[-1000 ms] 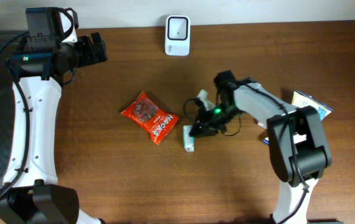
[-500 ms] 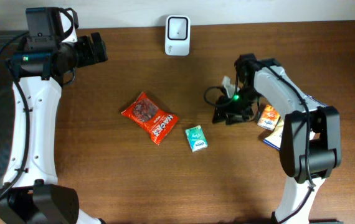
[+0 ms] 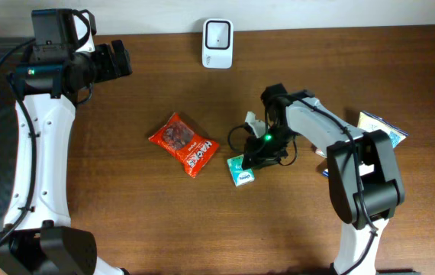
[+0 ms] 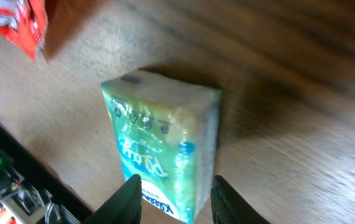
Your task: Scan the item barcode
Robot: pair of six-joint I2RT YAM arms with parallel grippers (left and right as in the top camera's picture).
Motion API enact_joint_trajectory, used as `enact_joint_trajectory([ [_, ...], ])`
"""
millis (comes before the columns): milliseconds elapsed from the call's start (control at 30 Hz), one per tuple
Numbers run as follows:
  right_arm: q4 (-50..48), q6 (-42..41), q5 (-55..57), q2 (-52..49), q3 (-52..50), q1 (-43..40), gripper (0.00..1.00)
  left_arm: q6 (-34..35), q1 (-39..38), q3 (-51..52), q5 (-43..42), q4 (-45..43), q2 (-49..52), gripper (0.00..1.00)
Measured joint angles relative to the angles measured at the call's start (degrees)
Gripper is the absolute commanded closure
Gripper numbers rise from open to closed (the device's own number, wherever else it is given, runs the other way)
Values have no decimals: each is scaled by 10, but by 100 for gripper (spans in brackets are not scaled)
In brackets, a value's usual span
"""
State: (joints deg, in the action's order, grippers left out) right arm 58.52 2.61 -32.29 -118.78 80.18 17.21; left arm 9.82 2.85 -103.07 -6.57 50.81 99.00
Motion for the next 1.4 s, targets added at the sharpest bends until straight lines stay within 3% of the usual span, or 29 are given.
enact_joint_trajectory([
  [167, -25, -1, -6, 0, -29, 1, 77, 0, 0, 0, 0, 0, 0, 1],
  [233, -29, 0, -9, 0, -30, 1, 96, 0, 0, 0, 0, 0, 0, 1],
  [500, -31, 9, -40, 0, -31, -1, 96, 0, 0, 0, 0, 0, 0, 1],
  [800, -28, 71, -318, 6, 9, -54, 96, 0, 0, 0, 0, 0, 0, 1],
  [1033, -30, 76, -498, 15, 88, -90, 96, 0, 0, 0, 0, 0, 0, 1],
  [1400, -32, -47, -546, 15, 336, -111, 96, 0, 0, 0, 0, 0, 0, 1],
])
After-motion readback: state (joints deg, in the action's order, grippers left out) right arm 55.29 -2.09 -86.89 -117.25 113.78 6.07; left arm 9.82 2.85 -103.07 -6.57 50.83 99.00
